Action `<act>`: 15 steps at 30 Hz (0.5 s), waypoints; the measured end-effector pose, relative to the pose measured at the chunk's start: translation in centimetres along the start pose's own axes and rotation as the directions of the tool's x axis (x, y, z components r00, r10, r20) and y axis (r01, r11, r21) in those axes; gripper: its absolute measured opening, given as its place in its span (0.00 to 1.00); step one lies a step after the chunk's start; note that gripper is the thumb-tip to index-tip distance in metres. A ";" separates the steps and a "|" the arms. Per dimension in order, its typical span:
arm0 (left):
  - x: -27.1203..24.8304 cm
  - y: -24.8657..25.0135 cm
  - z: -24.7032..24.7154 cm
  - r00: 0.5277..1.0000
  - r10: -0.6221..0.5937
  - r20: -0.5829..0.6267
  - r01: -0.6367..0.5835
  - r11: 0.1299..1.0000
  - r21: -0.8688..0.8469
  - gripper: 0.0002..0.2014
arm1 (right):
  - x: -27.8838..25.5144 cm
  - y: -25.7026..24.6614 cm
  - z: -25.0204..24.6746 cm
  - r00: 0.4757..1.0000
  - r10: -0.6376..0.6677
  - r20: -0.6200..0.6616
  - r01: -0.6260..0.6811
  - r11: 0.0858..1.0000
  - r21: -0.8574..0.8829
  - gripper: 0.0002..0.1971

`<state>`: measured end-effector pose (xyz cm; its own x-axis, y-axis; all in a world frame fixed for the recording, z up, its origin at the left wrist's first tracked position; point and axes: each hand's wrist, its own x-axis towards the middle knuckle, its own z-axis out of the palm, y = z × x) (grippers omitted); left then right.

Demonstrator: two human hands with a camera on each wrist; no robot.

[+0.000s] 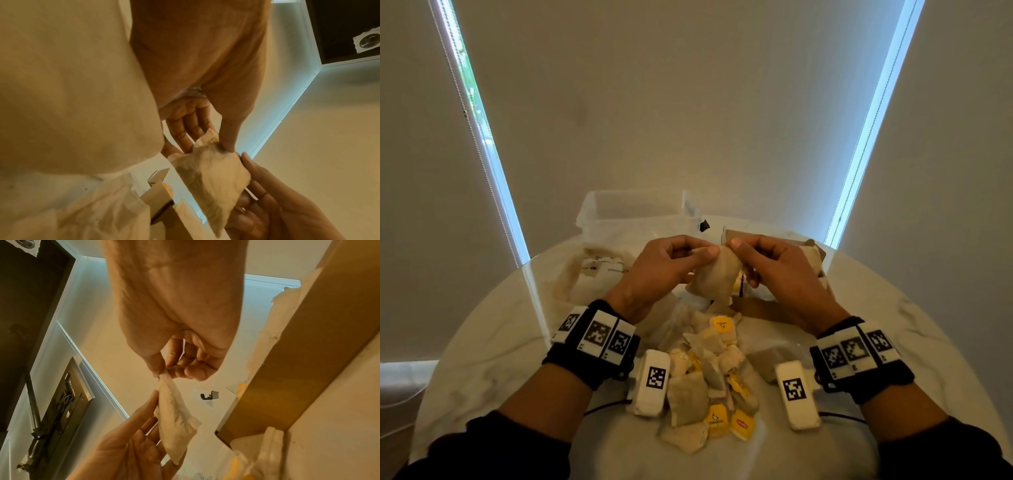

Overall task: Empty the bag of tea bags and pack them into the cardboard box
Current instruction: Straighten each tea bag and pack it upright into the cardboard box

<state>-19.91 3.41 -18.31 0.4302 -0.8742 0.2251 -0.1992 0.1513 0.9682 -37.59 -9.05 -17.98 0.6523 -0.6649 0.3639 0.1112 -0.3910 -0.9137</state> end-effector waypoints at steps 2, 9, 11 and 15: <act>0.1 0.0 0.0 1.000 -0.002 -0.024 0.002 1.000 -0.007 0.11 | -0.1 0.0 0.0 0.999 0.032 -0.021 -0.032 0.999 0.007 0.21; 0.1 0.0 0.0 0.998 0.019 -0.057 -0.022 0.998 -0.055 0.11 | -0.3 0.2 -0.5 0.995 -0.028 -0.099 0.025 0.999 -0.026 0.19; 0.2 -0.1 0.1 0.998 0.014 -0.058 -0.017 0.998 -0.062 0.12 | -0.2 0.3 -0.3 0.993 -0.031 -0.116 0.030 0.999 -0.015 0.24; 0.2 -0.3 0.1 0.999 -0.002 -0.052 -0.004 0.994 -0.106 0.13 | -0.4 0.4 0.0 0.998 0.065 -0.007 -0.064 0.996 0.056 0.25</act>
<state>-19.82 3.17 -18.58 0.4754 -0.8495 0.2286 -0.1062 0.2026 0.9735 -37.86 -8.93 -18.49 0.6530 -0.6932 0.3051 0.1107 -0.3112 -0.9439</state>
